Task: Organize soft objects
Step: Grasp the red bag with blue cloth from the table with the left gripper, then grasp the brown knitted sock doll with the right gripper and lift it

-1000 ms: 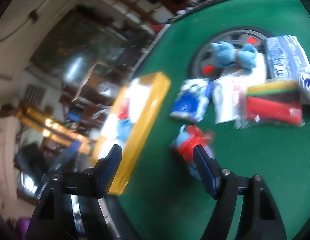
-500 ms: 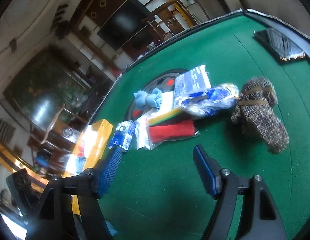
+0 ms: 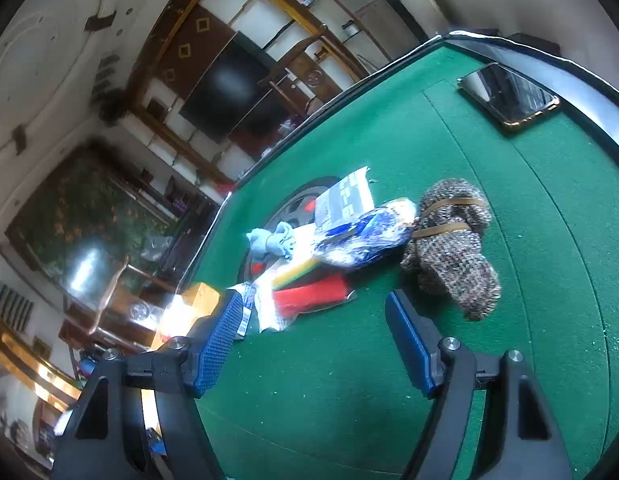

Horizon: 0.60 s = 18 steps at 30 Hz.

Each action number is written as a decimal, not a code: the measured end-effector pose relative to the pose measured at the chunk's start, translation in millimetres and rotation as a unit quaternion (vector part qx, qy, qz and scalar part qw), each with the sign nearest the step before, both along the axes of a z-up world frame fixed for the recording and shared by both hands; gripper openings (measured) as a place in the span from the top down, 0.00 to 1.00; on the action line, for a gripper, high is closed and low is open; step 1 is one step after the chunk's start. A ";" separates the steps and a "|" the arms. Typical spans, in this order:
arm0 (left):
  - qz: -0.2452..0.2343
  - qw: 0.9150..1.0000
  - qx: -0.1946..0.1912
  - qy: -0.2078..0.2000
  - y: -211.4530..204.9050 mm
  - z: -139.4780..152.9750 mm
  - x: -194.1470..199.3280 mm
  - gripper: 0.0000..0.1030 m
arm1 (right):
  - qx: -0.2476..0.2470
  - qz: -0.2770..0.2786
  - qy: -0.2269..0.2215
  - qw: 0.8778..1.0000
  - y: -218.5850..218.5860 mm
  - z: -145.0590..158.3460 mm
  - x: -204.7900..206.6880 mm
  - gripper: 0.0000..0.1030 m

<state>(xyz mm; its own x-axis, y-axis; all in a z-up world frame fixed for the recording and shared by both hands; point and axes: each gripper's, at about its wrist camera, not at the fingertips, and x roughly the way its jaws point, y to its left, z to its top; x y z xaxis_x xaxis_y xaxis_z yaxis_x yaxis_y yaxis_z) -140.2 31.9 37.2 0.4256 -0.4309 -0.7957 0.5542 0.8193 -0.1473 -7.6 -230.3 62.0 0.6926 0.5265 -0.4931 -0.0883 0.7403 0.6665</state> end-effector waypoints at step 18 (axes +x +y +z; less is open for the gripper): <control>0.071 0.992 -0.108 -0.015 45.8 25.8 11.7 0.78 | -0.034 -0.134 0.026 0.990 -46.1 -6.7 0.7 0.33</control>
<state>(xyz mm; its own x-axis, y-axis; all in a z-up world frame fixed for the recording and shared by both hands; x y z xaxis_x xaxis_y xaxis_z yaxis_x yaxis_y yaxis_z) -128.4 77.8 63.0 0.5161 -0.5232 -0.6782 0.4415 0.8410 -0.3128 -7.0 -276.4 55.3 0.7752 0.2928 -0.5598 0.1502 0.7753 0.6135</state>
